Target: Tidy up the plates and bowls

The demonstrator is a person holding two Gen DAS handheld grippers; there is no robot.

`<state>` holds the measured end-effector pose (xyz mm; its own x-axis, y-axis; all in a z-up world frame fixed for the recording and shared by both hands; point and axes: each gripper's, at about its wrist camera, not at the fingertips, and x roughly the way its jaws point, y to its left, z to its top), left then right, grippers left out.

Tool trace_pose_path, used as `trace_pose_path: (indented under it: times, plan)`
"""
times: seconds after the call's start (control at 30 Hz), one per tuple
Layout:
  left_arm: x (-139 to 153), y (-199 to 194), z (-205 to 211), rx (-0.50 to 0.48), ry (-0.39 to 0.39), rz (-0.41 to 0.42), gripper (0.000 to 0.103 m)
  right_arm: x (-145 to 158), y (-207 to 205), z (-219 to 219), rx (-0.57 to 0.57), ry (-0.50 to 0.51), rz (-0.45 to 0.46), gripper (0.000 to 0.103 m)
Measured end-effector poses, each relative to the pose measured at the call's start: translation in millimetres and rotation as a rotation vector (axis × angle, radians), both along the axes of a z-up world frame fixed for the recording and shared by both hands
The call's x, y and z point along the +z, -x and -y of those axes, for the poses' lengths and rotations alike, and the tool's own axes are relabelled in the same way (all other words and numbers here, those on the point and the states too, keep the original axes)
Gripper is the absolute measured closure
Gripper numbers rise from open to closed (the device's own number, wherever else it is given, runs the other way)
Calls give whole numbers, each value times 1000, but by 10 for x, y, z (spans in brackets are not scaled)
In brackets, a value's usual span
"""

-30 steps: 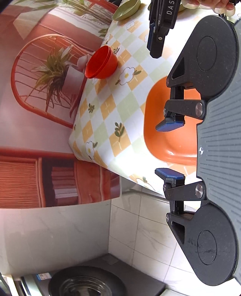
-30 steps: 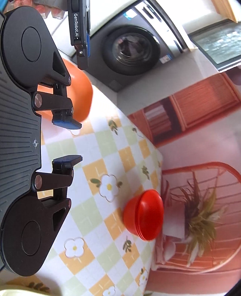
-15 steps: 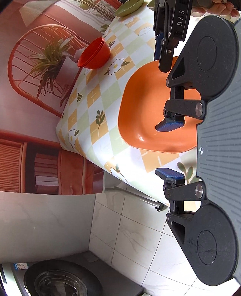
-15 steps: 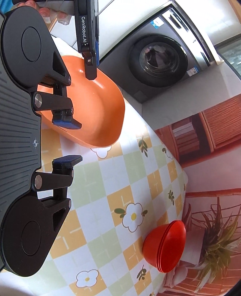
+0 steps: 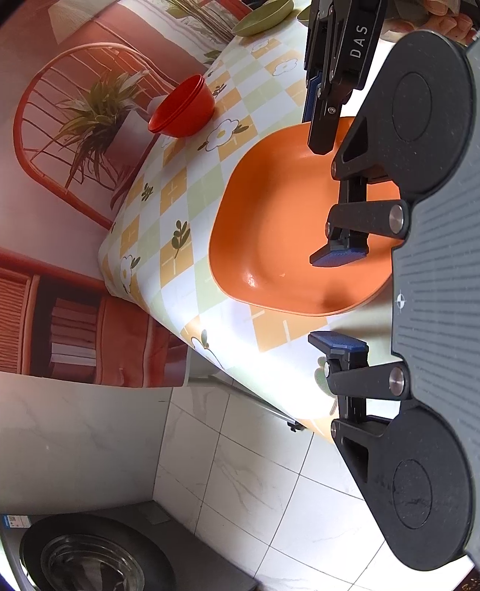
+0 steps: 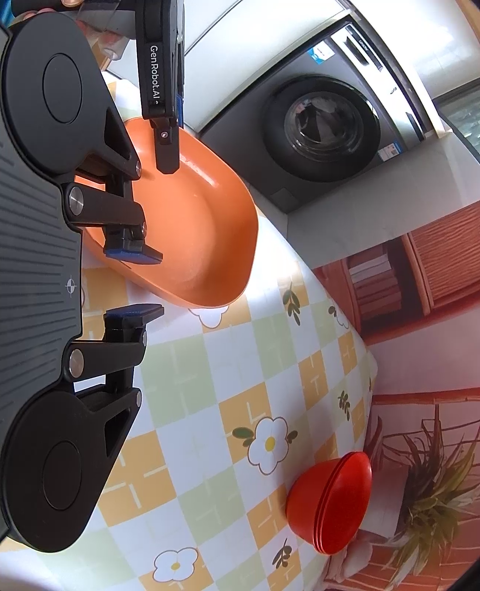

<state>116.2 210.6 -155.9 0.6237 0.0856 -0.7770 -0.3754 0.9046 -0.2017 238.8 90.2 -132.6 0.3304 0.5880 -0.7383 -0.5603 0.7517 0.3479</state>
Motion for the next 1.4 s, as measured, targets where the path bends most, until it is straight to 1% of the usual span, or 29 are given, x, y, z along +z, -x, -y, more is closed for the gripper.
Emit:
trace_pose_path:
  times: [0.03,0.13,0.2,0.27,0.37,0.5,0.7,1.07,1.4]
  plan:
    - [-3,1,-7,3,7,-1,65,-1,0,-3,1,1,-1,82]
    - [-6,5,-15,4,23,2,72,-6,7,-13,4,0,-5,82]
    - [-4,6,4,4,16,3,80,-4,16,-13,7,-1,-4,85]
    - [2,3,16,2,5,4,81,0,16,-10,9,-3,-2,86]
    - [3,-4,8,3,8,4,86,5,14,9,-3,-6,1,87]
    - [38,-23,-16,-5,15,17,86,44,-4,57,-22,-28,4,88]
    - [147,-94,69,-21,8,46,86,155,-37,207,-73,-72,25,88]
    - [319,-377,455,-105,-14,80,86,348,-228,680,-216,-152,51,88]
    - [386,-608,784,-194,-29,93,86,412,-392,1168,-345,-227,64,88]
